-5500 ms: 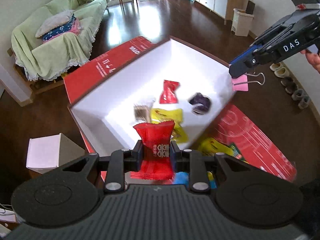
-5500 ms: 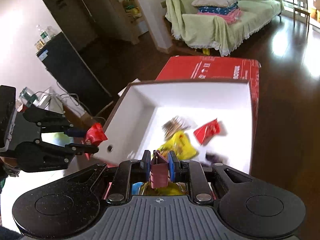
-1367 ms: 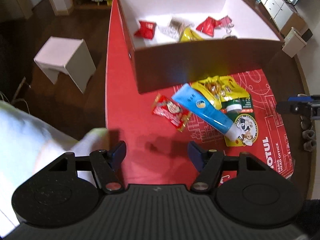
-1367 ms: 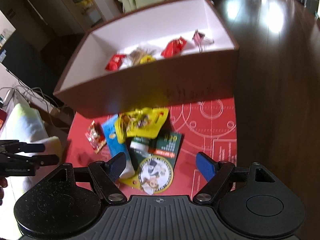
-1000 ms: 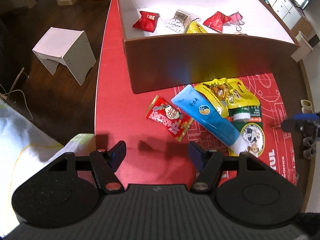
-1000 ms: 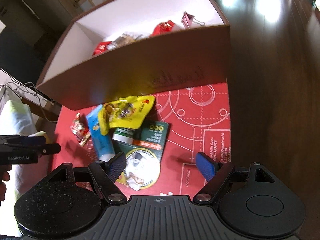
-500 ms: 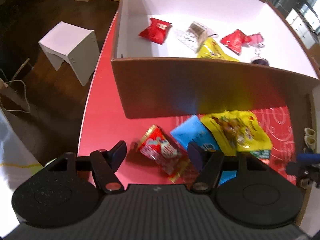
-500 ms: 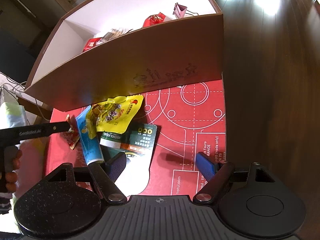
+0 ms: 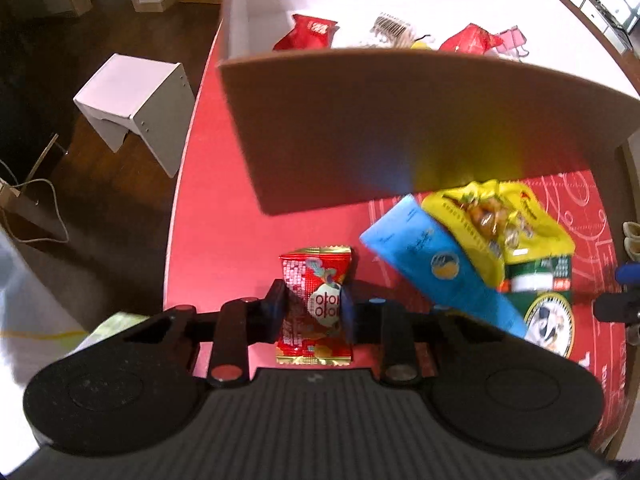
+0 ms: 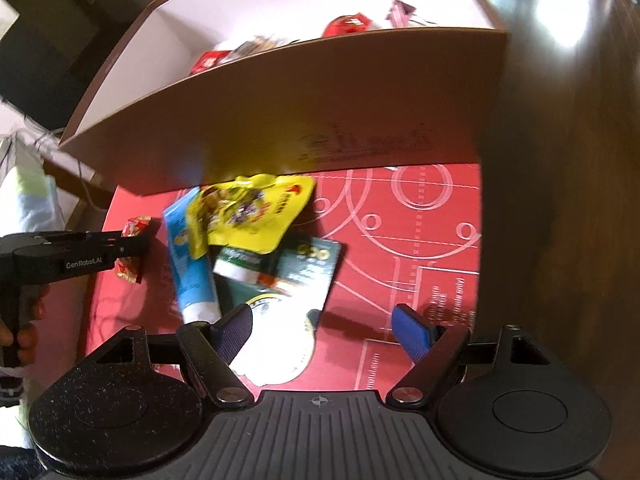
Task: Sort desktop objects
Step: 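Grasp the red-white candy packet with the left tool while the right tool grasps the blue tube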
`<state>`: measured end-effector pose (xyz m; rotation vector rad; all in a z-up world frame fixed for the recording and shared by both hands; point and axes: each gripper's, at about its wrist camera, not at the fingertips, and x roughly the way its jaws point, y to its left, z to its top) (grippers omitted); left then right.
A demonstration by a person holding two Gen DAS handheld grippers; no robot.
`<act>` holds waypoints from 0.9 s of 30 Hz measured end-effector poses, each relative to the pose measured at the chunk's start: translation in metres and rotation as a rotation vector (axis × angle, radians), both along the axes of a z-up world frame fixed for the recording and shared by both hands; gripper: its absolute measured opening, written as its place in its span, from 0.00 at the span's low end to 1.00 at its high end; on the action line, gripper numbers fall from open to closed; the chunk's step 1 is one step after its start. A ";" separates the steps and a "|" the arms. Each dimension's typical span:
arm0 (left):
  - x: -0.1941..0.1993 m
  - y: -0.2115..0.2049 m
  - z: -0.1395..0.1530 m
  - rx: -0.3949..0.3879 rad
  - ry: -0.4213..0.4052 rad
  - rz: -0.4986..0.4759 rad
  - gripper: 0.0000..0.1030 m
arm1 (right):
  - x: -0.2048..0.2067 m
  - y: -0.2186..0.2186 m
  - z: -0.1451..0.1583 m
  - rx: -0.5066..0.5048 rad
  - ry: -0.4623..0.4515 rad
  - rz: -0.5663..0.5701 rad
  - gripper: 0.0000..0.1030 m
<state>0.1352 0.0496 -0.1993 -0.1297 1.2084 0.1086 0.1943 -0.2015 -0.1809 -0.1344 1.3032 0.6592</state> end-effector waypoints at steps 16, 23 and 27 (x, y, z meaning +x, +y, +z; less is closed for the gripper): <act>-0.020 -0.004 0.001 -0.028 0.014 -0.103 0.22 | -0.022 0.023 0.001 0.019 -0.013 0.081 0.77; -0.036 -0.004 0.011 -0.031 0.021 -0.130 0.22 | -0.035 0.034 0.000 0.028 -0.006 0.128 0.77; -0.041 0.000 0.019 -0.028 0.021 -0.127 0.22 | -0.044 0.038 -0.001 0.060 -0.012 0.158 0.76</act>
